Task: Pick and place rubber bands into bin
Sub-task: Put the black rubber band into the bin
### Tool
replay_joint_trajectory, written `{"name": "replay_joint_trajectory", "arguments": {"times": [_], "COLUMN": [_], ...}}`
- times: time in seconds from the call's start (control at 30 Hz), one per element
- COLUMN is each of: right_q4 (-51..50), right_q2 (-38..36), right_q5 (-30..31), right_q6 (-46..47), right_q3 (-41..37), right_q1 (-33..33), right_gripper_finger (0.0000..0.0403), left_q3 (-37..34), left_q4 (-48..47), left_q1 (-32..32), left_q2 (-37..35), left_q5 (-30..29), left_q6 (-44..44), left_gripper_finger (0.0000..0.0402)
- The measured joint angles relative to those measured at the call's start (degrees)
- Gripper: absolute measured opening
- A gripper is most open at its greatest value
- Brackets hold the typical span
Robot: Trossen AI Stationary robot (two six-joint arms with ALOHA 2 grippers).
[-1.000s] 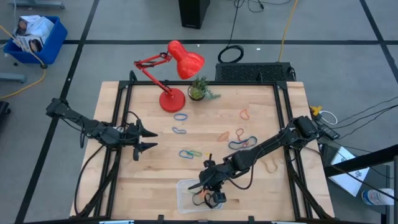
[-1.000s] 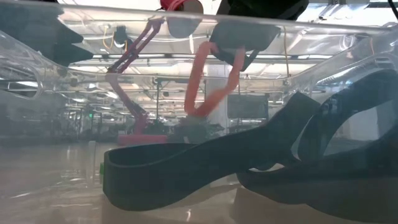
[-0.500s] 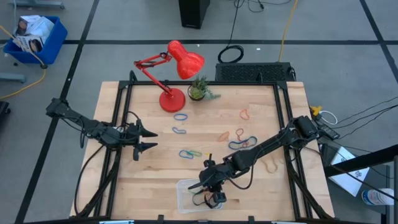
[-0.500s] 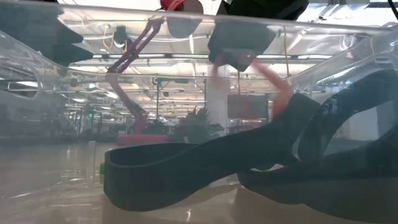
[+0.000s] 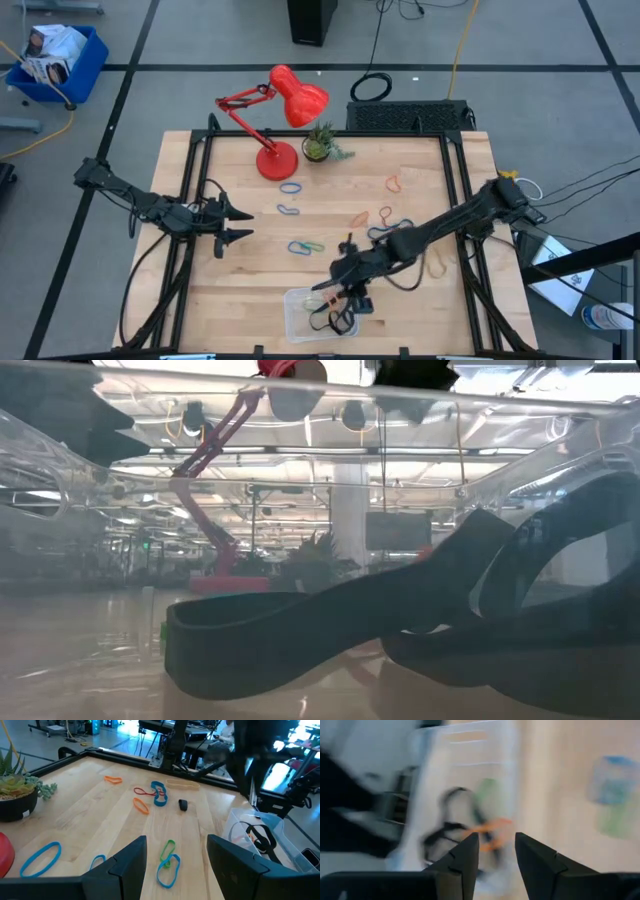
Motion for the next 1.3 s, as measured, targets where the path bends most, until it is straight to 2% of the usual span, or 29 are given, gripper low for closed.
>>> {"name": "replay_joint_trajectory", "arguments": {"times": [0.1, 0.17, 0.3, 0.43, 0.63, 0.83, 1.2, 1.3], "right_q4": [-8.16, -14.03, -22.5, -24.43, -20.27, -9.33, 4.42, 8.79], "right_q2": [-5.19, -7.86, -10.31, -10.47, -10.4, -10.37, -10.37, -10.39], "right_q5": [9.74, 13.81, 16.2, 16.19, 14.55, 14.45, 14.35, 11.54], "right_q6": [0.02, 0.03, 0.03, 0.21, 3.16, 4.37, 4.16, 4.22], "right_q3": [0.01, 0.09, 0.07, -2.38, -14.58, -26.15, -34.47, -36.5], "right_q1": [0.71, 1.06, 1.24, 1.2, 1.15, 0.42, -0.69, -0.78], "right_gripper_finger": [0.0122, 0.0123, 0.0125, 0.0125, 0.0125, 0.0126, 0.0123, 0.0121], "left_q3": [0.0, 0.0, 0.0, 0.0, 0.0, 0.0, 0.0, 0.0], "left_q4": [0.03, 0.02, 0.04, 0.04, 0.03, 0.03, 0.03, 0.04], "left_q1": [0.01, -0.01, -0.01, 0.01, 0.0, 0.01, 0.01, 0.01], "left_q2": [0.0, -0.01, -0.02, 0.0, -0.01, 0.0, -0.01, -0.01], "left_q5": [0.0, -0.02, -0.26, -0.33, -0.35, -0.35, -0.35, -0.35], "left_q6": [0.0, 0.01, 0.02, 0.53, 1.97, 2.03, 1.59, 1.61], "left_gripper_finger": [0.0214, 0.0214, 0.0214, 0.0214, 0.0214, 0.0214, 0.0214, 0.0214]}}
